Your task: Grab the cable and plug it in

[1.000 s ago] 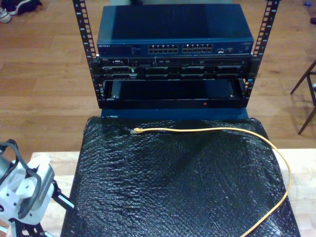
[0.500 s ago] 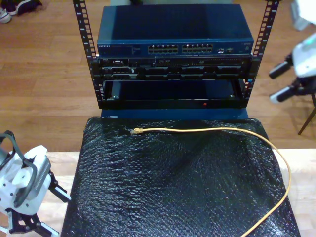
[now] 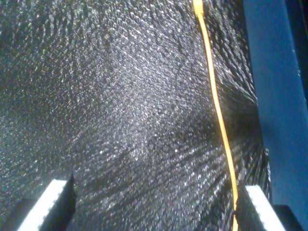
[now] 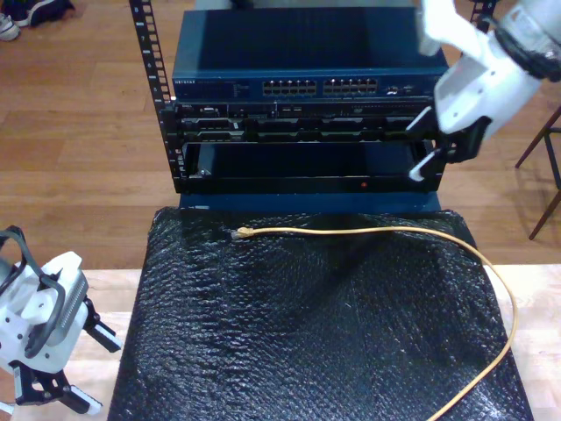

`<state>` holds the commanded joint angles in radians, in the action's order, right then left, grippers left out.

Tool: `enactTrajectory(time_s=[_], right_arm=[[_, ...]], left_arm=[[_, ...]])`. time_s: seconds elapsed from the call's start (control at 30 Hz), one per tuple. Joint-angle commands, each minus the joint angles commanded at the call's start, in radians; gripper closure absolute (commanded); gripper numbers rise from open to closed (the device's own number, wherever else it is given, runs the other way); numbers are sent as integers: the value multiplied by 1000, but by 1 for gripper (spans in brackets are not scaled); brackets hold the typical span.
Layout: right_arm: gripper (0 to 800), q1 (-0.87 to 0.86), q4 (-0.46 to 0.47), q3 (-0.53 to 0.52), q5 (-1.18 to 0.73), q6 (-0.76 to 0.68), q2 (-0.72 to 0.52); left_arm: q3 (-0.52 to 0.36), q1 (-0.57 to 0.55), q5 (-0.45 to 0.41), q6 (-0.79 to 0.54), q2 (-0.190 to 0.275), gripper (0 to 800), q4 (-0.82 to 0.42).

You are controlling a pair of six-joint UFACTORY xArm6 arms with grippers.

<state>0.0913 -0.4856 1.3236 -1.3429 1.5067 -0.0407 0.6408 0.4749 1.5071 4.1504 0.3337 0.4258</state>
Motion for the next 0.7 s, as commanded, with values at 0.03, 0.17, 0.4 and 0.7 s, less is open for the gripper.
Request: enactTrajectory(time_s=[0.03,0.17,0.4,0.7], right_arm=[[17,12,14,0,6,-12,0],[17,64,74,8,51,-63,15],[18,141,121,41,63,-118,77],[19,270,218,83,103,-184,155]], left_arm=[[0,0,0,-2,0,0,0],[0,0,-2,0,-11,0,0],[-2,2,0,2,-14,0,0],[-2,2,0,3,-14,0,2]])
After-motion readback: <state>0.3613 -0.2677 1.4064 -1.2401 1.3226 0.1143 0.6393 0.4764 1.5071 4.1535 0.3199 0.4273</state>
